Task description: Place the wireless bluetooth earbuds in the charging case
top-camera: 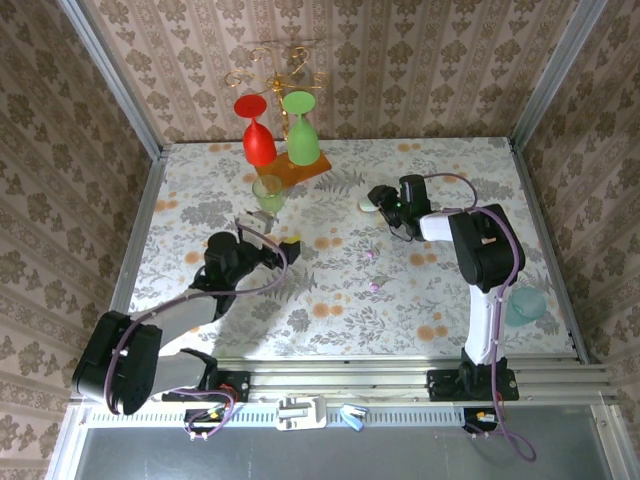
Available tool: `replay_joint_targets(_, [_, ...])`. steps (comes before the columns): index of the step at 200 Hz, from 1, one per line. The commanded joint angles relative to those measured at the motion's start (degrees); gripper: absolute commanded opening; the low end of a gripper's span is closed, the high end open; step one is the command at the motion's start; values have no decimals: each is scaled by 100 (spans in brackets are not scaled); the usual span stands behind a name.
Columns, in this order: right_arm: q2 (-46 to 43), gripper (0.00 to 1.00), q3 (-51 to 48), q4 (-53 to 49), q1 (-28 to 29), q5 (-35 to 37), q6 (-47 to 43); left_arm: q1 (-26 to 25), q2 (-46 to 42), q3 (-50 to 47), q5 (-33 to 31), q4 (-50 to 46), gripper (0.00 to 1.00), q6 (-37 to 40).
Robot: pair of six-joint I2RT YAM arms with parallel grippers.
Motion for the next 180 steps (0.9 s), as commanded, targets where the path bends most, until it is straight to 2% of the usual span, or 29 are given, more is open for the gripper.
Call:
replay_joint_targets(1, [-598, 66, -259, -662, -66, 625, -543, 132, -230, 178, -672, -970, 100, -258])
replay_joint_targets(25, [-1242, 74, -594, -1066, -65, 1056, -941, 248, -249, 452, -1029, -1905, 100, -428])
replay_joint_targets(41, [-1658, 76, -807, -1220, -21, 1182, -1285, 356, -74, 703, -1068, -2459, 100, -571])
replay_joint_targets(66, [-2222, 77, -987, -1613, 190, 1384, -1851, 602, 417, 1005, -755, -2805, 99, -1059])
replay_joint_targets(92, [-2623, 77, -1114, -1864, 406, 1314, -2343, 770, 1053, 1413, -389, -3059, 88, -1843])
replay_joint_targets(124, [-2857, 78, -1148, -2217, 580, 1334, -2783, 777, 1586, 1647, 123, -2981, 86, -2424])
replay_joint_targets(159, [-2963, 77, -1232, -2350, 672, 1548, -2826, 635, 1937, 1474, 1023, -1986, 83, -3356])
replay_joint_targets(180, [-3021, 77, -1299, -2355, 713, 1556, -2842, 409, 1967, 1379, 1062, -1877, 83, -3574])
